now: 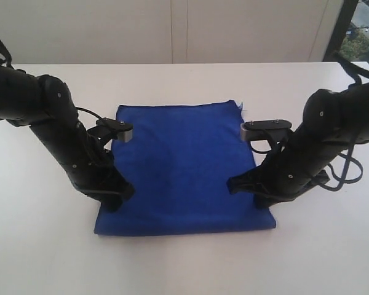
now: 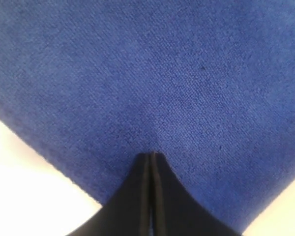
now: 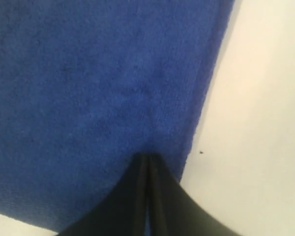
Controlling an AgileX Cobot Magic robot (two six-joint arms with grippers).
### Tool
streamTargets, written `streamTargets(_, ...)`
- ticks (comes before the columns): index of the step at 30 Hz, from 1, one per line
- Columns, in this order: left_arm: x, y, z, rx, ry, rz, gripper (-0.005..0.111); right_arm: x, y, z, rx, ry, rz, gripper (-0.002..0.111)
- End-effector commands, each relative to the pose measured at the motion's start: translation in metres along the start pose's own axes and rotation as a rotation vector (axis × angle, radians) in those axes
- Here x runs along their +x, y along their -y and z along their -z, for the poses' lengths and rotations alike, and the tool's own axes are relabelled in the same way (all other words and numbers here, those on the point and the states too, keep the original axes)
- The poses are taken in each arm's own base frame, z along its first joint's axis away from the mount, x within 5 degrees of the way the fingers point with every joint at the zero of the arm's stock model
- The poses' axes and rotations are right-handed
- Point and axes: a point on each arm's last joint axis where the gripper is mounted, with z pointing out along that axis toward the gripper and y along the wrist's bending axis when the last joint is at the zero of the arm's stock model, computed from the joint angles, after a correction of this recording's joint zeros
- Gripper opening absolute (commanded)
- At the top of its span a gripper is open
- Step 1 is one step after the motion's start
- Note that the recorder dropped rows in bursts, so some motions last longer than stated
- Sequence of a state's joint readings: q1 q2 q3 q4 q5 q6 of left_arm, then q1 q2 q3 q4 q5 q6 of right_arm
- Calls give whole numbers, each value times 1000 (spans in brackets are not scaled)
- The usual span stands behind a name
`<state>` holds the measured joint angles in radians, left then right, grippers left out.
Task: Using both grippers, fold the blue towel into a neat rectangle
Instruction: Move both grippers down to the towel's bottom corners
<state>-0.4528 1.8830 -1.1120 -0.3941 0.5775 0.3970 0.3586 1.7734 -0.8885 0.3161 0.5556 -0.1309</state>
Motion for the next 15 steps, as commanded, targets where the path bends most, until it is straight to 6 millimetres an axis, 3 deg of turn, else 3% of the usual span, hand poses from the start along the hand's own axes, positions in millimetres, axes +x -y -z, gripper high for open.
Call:
streamTargets(1, -7, 5, 17, -3, 38, -28, 0, -5, -4, 23, -4, 103, 14, 0)
streamTargets(4, -12, 9, 29, 1, 59, -44, 0, -5, -6, 36, -8, 143, 54, 0)
streamTargets(7, -13, 15, 44, 20, 54, -99, 0, -4, -8, 52, 3, 172, 205, 0)
streamTargets(11, -7, 25, 63, 52, 28, -330, 0, 3, -12, 70, 14, 176, 450, 0)
streamTargets(15, 3, 32, 71, 108, -20, -608, 0, 7, -13, 76, 11, 156, 582, 0)
